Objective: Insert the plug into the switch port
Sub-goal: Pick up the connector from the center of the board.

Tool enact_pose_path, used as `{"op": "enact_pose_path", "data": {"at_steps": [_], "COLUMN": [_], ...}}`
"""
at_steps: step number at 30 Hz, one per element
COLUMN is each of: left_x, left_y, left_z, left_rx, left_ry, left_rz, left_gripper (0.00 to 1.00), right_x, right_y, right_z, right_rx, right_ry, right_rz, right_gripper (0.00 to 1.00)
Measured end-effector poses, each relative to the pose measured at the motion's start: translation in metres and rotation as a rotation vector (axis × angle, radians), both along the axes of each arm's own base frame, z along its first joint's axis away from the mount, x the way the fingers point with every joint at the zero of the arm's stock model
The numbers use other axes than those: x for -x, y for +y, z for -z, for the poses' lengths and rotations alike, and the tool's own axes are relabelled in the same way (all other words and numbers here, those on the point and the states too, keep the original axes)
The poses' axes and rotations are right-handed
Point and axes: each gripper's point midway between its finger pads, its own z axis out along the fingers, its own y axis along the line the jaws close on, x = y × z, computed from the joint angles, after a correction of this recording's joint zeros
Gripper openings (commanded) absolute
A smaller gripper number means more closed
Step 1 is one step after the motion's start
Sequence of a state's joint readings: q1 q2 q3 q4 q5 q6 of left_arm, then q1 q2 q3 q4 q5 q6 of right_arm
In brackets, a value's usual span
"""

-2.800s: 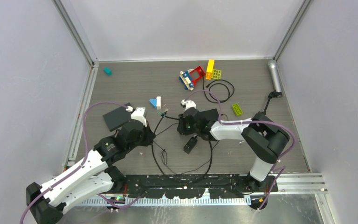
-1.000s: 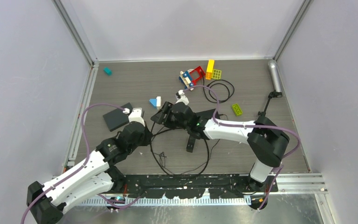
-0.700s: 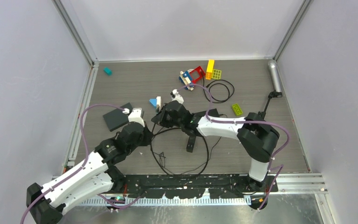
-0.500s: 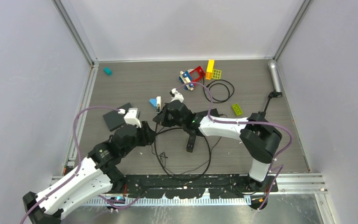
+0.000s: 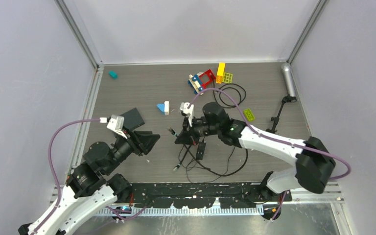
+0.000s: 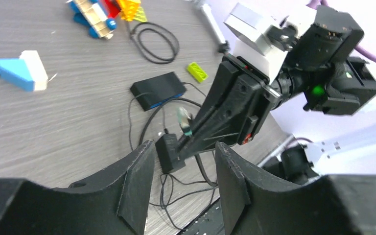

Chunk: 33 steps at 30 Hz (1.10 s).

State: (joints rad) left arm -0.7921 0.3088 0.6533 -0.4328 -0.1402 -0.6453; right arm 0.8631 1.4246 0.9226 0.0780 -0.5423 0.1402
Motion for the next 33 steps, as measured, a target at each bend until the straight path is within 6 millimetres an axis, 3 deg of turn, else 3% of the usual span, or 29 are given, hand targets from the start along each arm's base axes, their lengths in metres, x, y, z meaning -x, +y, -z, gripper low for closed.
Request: {"op": "enact_pose_path", "data": {"at_steps": [3, 8, 13, 18, 26, 33], "left_x": [0.013, 0.03, 0.051, 0.067, 0.067, 0.064], "left_y": [-0.01, -0.022, -0.037, -0.057, -0.074, -0.085], "left_z": [-0.015, -0.023, -0.03, -0.029, -0.023, -0.025], "left_rx": [0.027, 0.052, 0.074, -0.021, -0.157, -0.164], "left_ry": [-0.087, -0.249, -0.467, -0.622, -0.753, -0.779], "left_rz": [0.102, 0.237, 0.387, 0.557, 0.678, 0.722], "left_gripper": [0.52, 0.6, 0.62, 0.62, 0.62, 0.58], "right_x": [0.032, 0.064, 0.086, 0.097, 0.103, 0.103], "right_y": [-0.007, -0.026, -0.037, -0.04, -0.049, -0.052], "right_z": [-0.027, -0.053, -0.072, -0.098, -0.082, -0.077], "right_rx": [-0.055, -0.102, -0.107, -0.117, -0.056, -0.032], "right_ry": [-0.127, -0.241, -0.278, -0.299, -0.241, -0.229], "right_rz": [-0.184, -0.369, -0.513, -0.612, -0.65, -0.642], "right_gripper": [0.0, 0.0, 0.0, 0.01, 0.0, 0.0]}}
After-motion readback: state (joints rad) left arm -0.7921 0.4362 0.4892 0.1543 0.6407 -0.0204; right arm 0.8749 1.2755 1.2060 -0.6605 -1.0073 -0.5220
